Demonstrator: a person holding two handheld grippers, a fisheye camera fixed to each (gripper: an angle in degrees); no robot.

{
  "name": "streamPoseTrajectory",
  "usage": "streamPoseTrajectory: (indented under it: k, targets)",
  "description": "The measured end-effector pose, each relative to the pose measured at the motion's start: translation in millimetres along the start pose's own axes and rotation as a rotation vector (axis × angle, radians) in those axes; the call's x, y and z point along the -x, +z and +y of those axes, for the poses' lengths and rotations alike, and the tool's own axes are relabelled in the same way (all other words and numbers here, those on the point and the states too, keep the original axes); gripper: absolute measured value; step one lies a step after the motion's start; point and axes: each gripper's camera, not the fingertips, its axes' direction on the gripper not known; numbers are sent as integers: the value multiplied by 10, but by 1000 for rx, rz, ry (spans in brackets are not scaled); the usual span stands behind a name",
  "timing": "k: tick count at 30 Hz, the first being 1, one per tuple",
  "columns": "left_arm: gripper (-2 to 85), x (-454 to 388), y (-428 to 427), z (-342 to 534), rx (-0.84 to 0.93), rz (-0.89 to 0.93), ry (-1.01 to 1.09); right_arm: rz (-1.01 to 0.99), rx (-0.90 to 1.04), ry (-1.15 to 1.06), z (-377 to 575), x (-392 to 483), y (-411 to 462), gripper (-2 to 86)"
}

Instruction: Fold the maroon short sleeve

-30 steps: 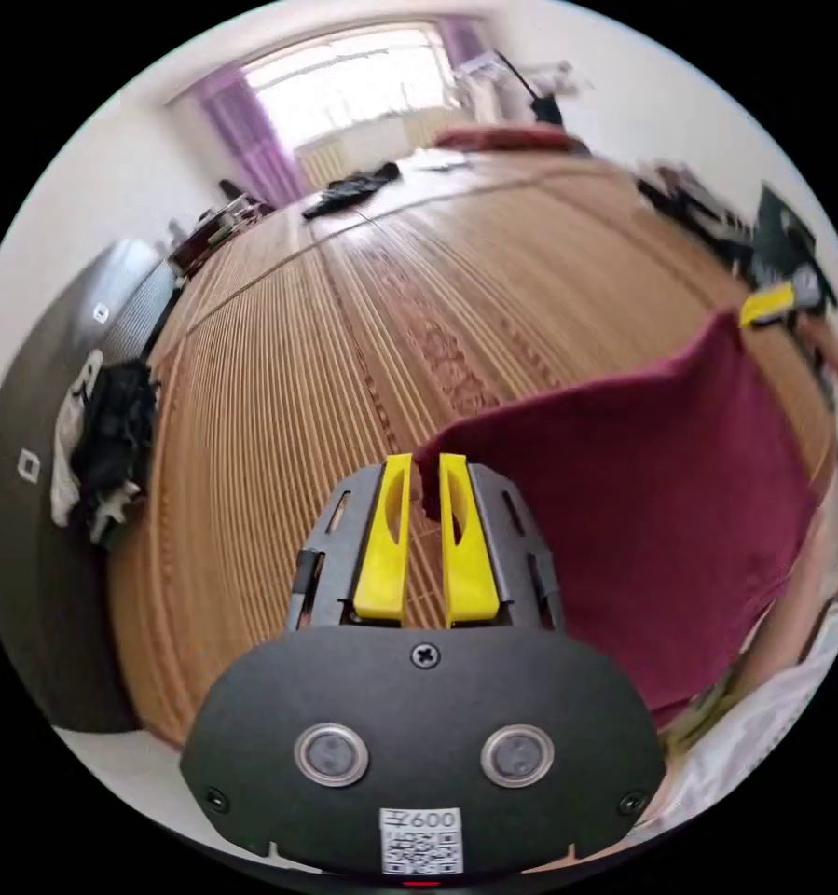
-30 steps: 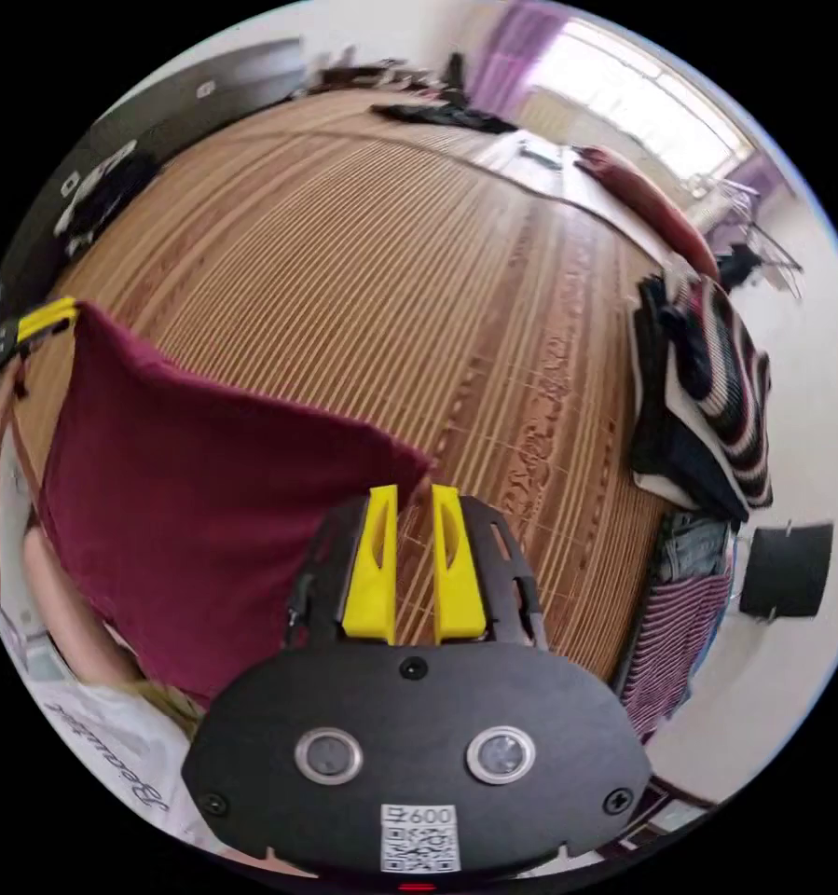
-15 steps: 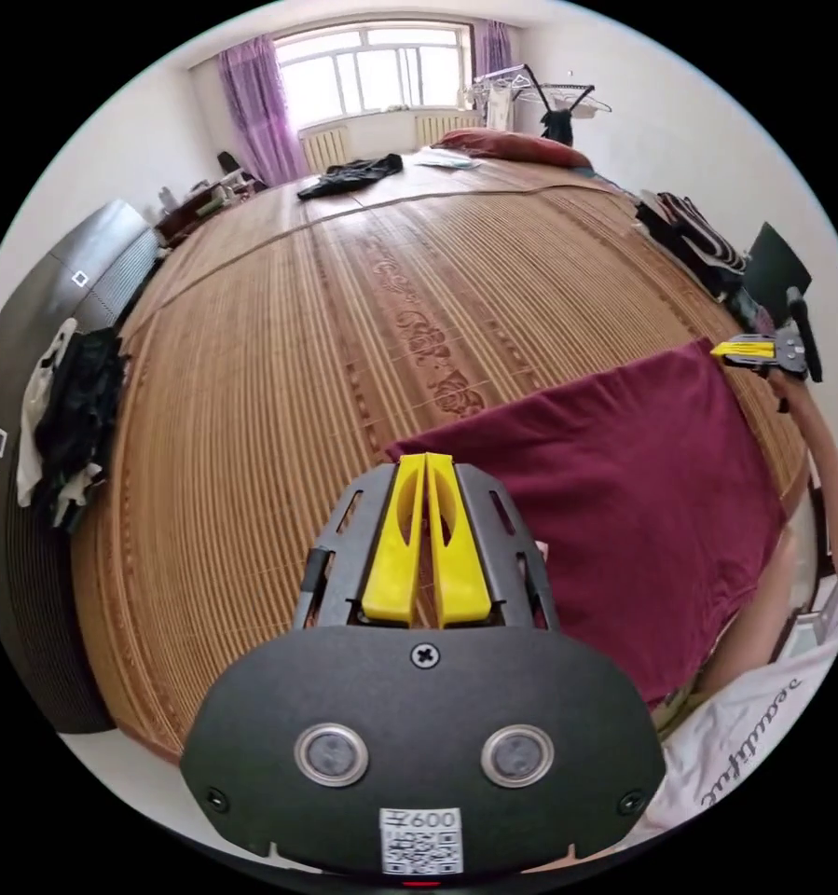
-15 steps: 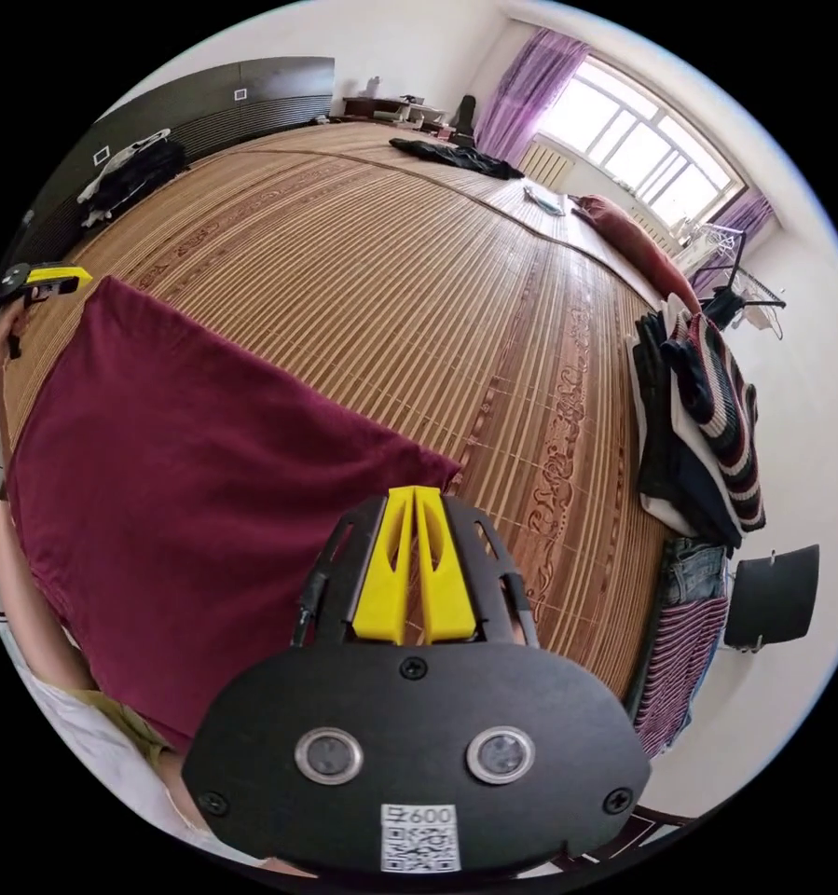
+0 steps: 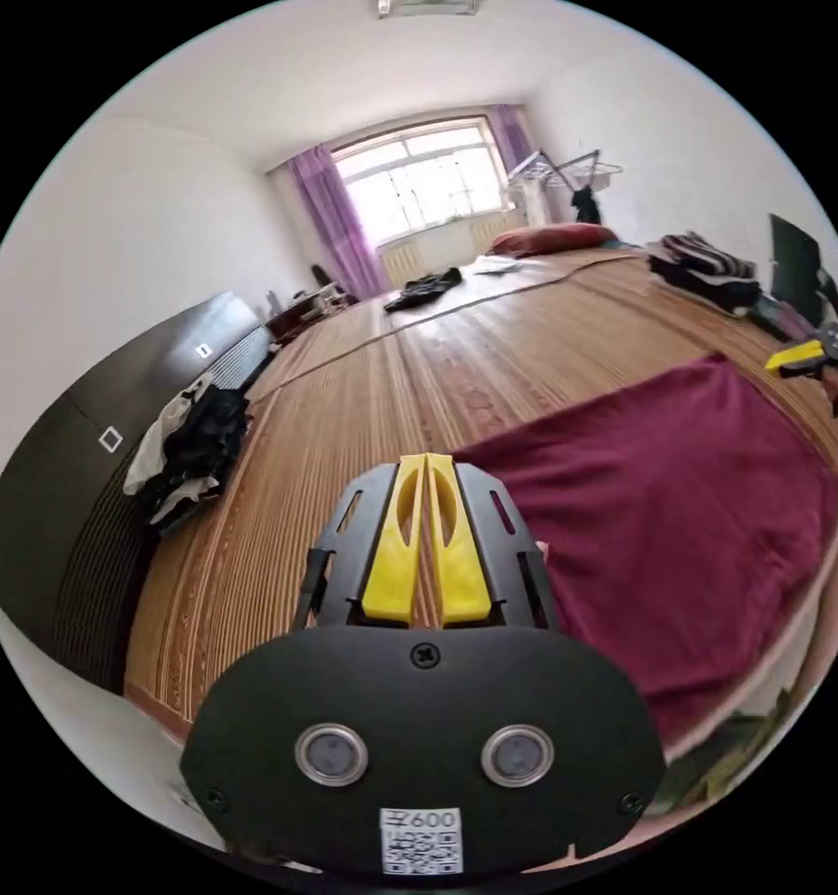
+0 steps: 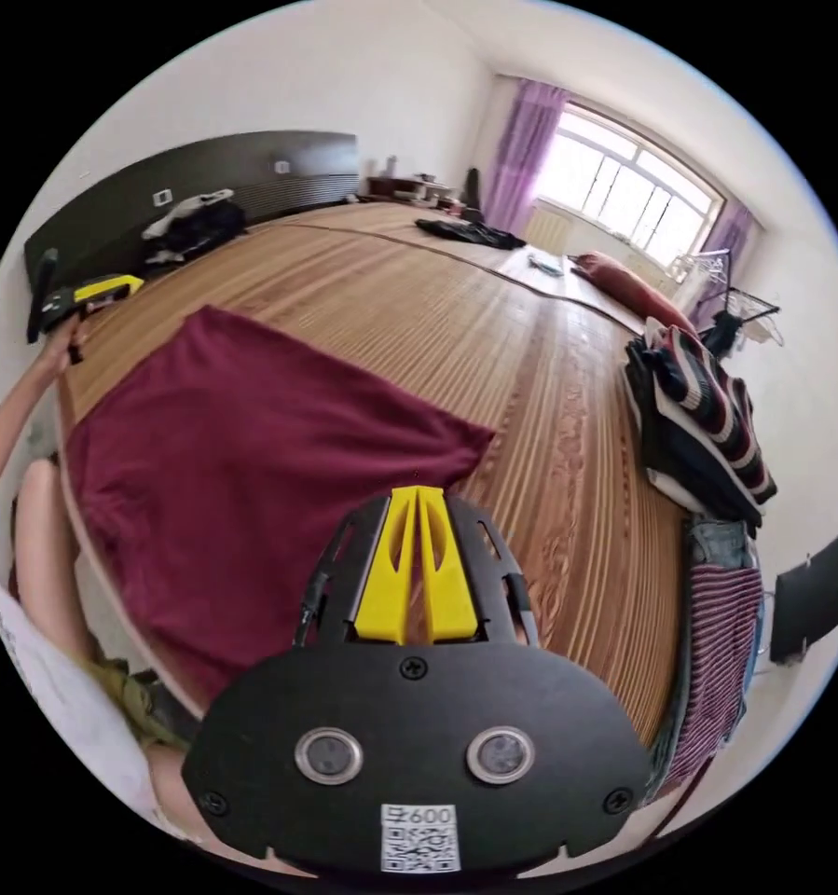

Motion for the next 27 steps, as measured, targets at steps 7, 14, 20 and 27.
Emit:
streamPoseTrajectory:
  k: [7,14,20,27]
  targets:
    - [2,40,-402,1450,255,432,-37,-72,113,19,1514,546,-558,-8]
    - [1,229,91,2140,348,582,-374,109,149,-112,2015,715,-219,-8]
    - [6,-40,81,2544,423,545,-302,257,297,-329,2064,865,37,-9]
    - [45,70,-282,2694,94,536,-496,289,191,-204,2436,672,94,-8]
